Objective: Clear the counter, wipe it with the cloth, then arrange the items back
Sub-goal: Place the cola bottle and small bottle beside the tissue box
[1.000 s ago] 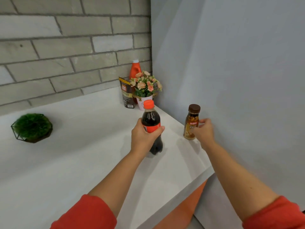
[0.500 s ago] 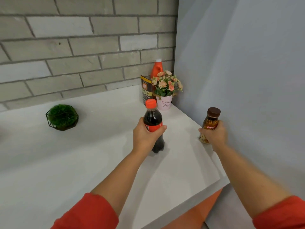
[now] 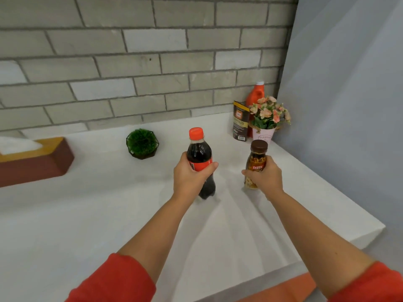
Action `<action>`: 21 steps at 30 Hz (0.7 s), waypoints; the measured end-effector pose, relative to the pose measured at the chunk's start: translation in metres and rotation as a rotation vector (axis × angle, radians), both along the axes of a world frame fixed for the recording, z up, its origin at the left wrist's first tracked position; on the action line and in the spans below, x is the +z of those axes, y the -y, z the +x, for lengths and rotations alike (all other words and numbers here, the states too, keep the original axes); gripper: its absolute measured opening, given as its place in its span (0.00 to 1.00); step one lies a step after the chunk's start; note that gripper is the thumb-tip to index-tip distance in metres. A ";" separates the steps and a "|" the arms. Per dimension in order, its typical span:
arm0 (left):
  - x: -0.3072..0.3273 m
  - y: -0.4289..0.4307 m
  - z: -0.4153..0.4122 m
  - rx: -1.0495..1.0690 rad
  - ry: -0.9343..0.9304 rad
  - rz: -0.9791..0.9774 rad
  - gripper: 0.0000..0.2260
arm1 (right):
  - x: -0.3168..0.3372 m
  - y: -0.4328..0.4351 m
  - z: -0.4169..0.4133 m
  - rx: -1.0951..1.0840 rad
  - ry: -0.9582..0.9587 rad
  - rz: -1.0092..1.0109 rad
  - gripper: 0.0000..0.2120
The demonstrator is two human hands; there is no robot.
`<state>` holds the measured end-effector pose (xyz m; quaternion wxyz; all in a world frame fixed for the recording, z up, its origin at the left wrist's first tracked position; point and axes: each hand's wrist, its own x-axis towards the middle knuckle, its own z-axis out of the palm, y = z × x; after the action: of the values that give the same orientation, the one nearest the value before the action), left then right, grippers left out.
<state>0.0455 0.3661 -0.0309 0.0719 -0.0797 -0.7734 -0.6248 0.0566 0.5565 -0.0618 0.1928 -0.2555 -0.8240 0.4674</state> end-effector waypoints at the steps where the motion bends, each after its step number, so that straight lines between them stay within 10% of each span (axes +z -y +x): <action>1: 0.000 0.017 0.000 0.018 -0.005 0.003 0.23 | 0.001 0.018 -0.002 0.032 0.000 0.004 0.27; 21: 0.008 0.348 0.015 0.316 -0.021 -0.085 0.23 | 0.010 0.361 -0.019 0.429 -0.057 0.006 0.29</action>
<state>0.0602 0.0180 -0.0227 0.1739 0.0334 -0.8013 -0.5715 0.0381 0.1956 -0.0521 0.1131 -0.0605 -0.8551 0.5024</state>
